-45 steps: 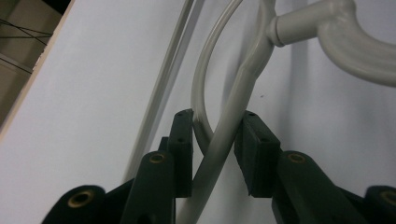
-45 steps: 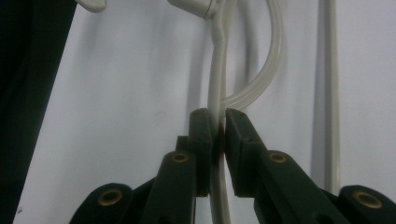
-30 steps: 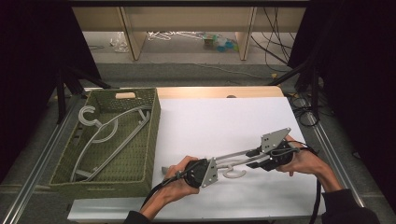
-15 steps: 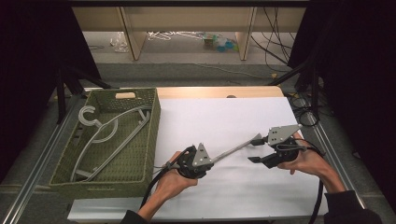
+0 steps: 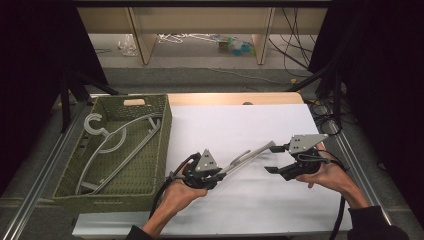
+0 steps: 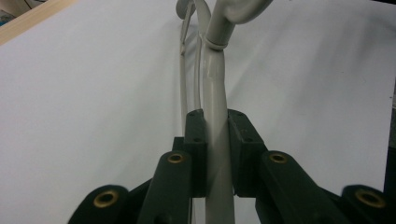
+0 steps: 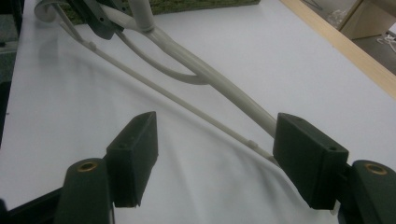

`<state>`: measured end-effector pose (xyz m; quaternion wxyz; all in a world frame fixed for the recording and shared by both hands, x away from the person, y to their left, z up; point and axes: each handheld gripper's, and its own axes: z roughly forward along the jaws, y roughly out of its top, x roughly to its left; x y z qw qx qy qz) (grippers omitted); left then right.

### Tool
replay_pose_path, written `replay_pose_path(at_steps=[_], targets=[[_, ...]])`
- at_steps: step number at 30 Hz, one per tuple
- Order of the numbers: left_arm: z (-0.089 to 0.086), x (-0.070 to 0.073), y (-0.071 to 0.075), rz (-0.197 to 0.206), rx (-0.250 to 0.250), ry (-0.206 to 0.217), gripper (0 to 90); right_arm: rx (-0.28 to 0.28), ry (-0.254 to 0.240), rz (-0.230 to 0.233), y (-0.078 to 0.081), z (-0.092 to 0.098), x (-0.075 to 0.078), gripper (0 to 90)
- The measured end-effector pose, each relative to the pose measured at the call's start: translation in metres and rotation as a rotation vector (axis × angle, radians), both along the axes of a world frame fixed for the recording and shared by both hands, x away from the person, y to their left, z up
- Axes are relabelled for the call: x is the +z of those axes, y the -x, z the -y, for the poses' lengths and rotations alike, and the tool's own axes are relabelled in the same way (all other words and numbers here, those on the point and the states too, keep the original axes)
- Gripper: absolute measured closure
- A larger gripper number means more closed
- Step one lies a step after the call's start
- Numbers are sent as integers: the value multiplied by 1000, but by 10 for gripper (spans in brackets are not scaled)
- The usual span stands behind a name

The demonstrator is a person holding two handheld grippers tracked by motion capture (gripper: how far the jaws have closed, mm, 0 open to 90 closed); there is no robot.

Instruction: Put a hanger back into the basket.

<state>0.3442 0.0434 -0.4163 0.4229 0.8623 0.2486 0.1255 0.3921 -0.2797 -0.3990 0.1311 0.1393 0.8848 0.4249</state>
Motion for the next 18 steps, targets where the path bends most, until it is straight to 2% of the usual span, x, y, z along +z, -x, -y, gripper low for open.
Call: replay_pose_path(at_steps=[4, 9, 10, 13, 18], targets=[[-6, 1, -1, -1, 18, -7, 793, -13, -7, 5, 2, -2, 1, 300], [-12, 2, -3, -25, 35, 28, 793, -11, -6, 4, 4, -3, 0, 297], [-13, 4, -2, -29, 47, 24, 793, -13, -8, 1, 4, -3, 0, 295], [-16, 5, -3, -44, 59, 45, 793, -16, -3, 5, 6, -4, -1, 287], [-19, 6, -3, -47, 62, 52, 793, -22, -6, 4, 7, -6, -2, 273]])
